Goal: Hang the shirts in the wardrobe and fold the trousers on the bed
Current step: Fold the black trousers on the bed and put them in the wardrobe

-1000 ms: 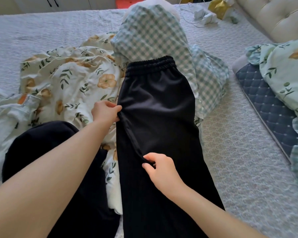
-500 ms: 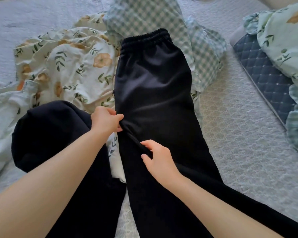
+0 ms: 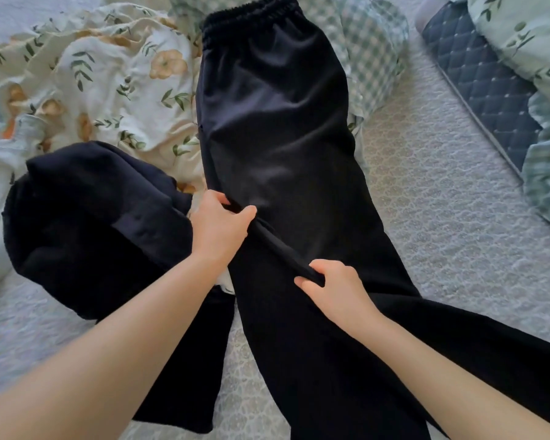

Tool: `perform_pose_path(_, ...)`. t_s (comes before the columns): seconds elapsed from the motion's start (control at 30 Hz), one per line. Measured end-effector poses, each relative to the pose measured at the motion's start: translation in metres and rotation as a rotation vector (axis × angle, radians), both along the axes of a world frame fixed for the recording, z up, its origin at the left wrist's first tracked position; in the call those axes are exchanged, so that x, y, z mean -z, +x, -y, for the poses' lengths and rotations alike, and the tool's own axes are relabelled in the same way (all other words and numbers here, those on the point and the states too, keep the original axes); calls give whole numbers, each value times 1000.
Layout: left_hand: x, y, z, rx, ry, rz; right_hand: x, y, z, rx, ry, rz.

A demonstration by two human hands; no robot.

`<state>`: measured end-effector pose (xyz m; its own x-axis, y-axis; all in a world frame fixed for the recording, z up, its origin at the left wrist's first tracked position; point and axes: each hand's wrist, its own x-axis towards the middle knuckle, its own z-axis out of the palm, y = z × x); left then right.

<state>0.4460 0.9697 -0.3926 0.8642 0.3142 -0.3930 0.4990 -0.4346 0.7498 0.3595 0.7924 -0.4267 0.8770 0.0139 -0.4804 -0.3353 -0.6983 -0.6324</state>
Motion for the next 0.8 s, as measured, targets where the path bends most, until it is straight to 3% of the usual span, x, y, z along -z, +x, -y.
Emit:
perform_pose_path(0.2,6,-13,-16,-93,-11,38,-5,-23,-37,-33,83,116)
perform_pose_path(0.37,7,-19,-27,-125,21,39,-19,-43,-42,-187,77,76)
perform_pose_path(0.53,12,-38,-22,44,123,3,-26,-68,-26,-451,-183,36)
perform_pose_path(0.67,14,-72,-8,210,204,-37,-21,-96,-27,-596,-184,38)
perform_pose_path(0.8,28,-109,-1,277,228,-123,-13,-110,-18,-540,-85,-7)
